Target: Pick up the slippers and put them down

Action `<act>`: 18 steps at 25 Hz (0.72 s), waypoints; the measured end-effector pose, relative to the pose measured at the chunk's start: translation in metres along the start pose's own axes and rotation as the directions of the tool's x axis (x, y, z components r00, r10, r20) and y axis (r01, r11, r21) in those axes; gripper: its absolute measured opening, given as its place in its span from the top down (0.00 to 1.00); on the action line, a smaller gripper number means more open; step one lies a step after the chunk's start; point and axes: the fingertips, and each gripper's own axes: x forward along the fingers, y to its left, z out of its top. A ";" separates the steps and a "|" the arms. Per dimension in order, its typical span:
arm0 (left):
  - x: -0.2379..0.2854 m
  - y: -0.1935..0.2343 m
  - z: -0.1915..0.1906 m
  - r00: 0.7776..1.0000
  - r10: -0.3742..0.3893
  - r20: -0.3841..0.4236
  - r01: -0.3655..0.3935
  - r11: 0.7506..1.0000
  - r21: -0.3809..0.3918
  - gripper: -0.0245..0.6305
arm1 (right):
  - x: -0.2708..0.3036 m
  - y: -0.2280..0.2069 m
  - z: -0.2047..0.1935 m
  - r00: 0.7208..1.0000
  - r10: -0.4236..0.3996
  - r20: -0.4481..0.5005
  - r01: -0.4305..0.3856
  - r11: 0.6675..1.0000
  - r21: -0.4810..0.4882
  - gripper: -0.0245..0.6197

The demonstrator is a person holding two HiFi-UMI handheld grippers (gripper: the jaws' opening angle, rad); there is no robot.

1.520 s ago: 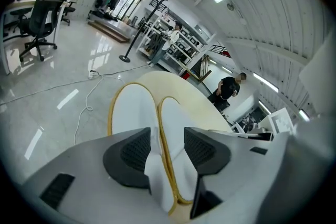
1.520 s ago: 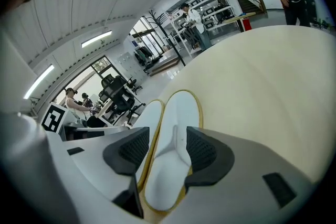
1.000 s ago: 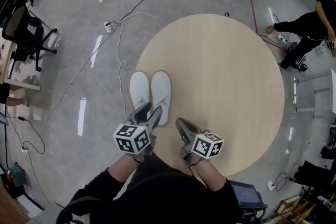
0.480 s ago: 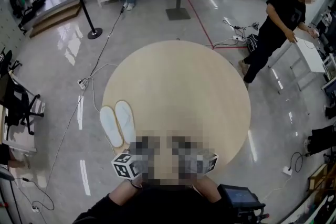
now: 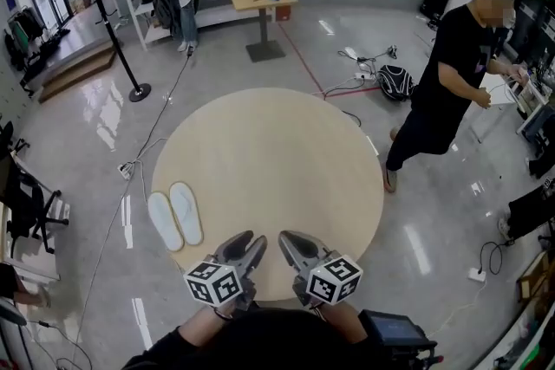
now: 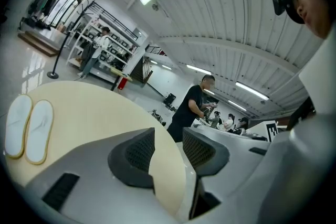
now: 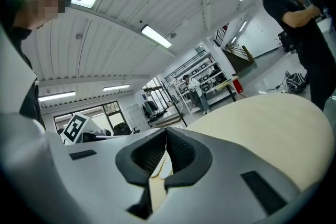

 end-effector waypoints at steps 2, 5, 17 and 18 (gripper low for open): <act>0.003 -0.025 -0.008 0.999 -0.032 0.007 0.031 0.999 0.028 0.69 | -0.024 0.000 0.008 1.000 -0.007 0.022 0.008 1.000 -0.027 0.94; 0.000 -0.055 -0.018 0.997 -0.074 0.014 0.074 0.996 0.053 0.69 | -0.053 0.007 0.013 0.999 -0.017 0.043 0.019 0.998 -0.059 0.94; -0.029 -0.093 -0.054 0.999 -0.042 0.000 0.042 0.996 0.075 0.69 | -0.108 0.023 -0.006 0.999 -0.016 0.049 0.019 0.998 -0.054 0.94; -0.035 -0.090 -0.055 1.000 -0.026 -0.003 0.026 0.997 0.072 0.69 | -0.110 0.024 -0.012 0.999 -0.018 0.042 0.020 0.999 -0.040 0.94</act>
